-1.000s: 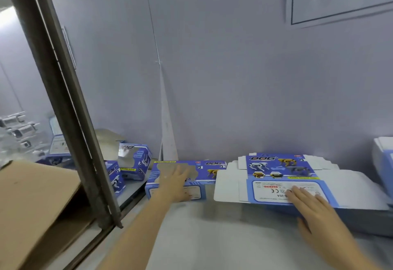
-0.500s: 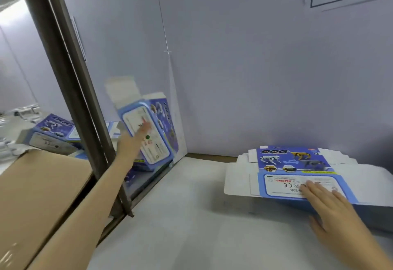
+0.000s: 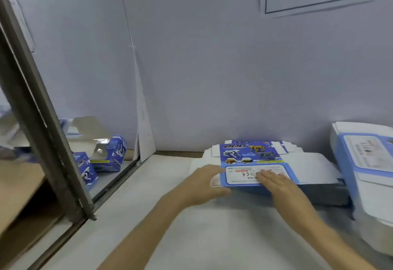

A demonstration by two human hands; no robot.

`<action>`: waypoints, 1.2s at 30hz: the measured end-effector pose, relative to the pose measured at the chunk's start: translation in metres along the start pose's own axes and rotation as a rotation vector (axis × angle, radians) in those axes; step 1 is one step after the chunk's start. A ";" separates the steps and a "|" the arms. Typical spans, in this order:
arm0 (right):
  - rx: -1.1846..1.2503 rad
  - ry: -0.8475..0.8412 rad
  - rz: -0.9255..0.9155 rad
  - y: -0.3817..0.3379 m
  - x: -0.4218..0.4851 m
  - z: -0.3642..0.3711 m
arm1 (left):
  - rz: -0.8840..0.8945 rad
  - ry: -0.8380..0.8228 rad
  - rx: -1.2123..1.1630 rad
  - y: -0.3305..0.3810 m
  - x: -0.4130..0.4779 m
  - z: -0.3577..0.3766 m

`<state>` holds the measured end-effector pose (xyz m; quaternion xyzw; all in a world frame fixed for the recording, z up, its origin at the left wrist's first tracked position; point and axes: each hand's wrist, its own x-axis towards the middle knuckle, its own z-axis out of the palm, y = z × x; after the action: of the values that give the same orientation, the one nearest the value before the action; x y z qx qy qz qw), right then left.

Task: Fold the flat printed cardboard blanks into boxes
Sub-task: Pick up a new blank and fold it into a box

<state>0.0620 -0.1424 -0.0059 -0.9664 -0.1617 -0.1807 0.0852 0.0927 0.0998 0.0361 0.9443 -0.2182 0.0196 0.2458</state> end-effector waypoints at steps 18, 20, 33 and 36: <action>0.634 0.819 0.225 -0.039 -0.045 -0.084 | 0.214 1.080 -0.166 0.106 -0.025 -0.052; 0.893 0.745 0.302 -0.043 -0.044 -0.094 | 0.208 1.016 -0.450 0.115 -0.034 -0.058; 1.206 0.536 0.401 -0.023 -0.048 -0.103 | -0.048 0.481 -1.063 0.090 -0.029 -0.015; 1.254 0.608 0.308 -0.029 -0.049 -0.106 | -0.299 0.543 -0.382 0.097 -0.027 -0.005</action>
<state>-0.0250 -0.1524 0.0763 -0.6540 -0.0660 -0.3013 0.6907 0.0278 0.0373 0.0807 0.8630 -0.0042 0.1926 0.4671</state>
